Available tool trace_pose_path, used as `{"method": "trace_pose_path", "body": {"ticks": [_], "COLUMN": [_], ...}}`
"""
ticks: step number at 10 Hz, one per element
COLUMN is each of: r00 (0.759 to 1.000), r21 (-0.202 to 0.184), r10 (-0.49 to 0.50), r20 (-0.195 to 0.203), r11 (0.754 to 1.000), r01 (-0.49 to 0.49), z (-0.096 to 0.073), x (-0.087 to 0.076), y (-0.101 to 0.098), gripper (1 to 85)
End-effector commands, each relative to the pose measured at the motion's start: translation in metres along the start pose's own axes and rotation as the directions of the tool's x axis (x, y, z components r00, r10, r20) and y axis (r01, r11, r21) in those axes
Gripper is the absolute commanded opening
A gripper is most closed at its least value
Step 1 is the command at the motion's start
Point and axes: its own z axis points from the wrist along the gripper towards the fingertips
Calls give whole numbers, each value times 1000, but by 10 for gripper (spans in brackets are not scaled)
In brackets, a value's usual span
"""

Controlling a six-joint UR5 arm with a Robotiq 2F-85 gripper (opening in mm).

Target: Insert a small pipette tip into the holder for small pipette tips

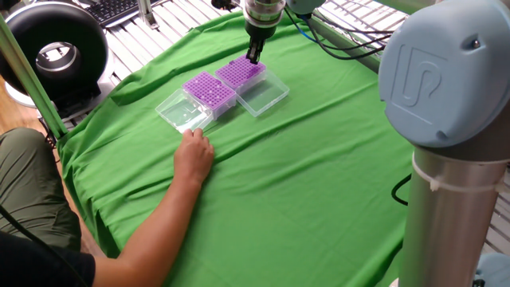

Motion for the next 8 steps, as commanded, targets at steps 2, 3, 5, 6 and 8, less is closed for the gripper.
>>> {"method": "trace_pose_path", "body": {"ticks": [2, 3, 5, 6, 8], "r00": [999, 1000, 999, 997, 981], "r21": [-2, -7, -46, -97, -141], "r10": [-34, -29, 24, 70, 171], "r20": [8, 4, -26, -41, -91], "r11": [999, 1000, 999, 993, 973], "r01": [34, 29, -25, -73, -183], "z": [-1, -1, -7, -11, -20], "x": [-1, 0, 1, -1, -10], "y": [-1, 0, 13, 29, 56], "gripper": [187, 187, 200, 207, 230]}}
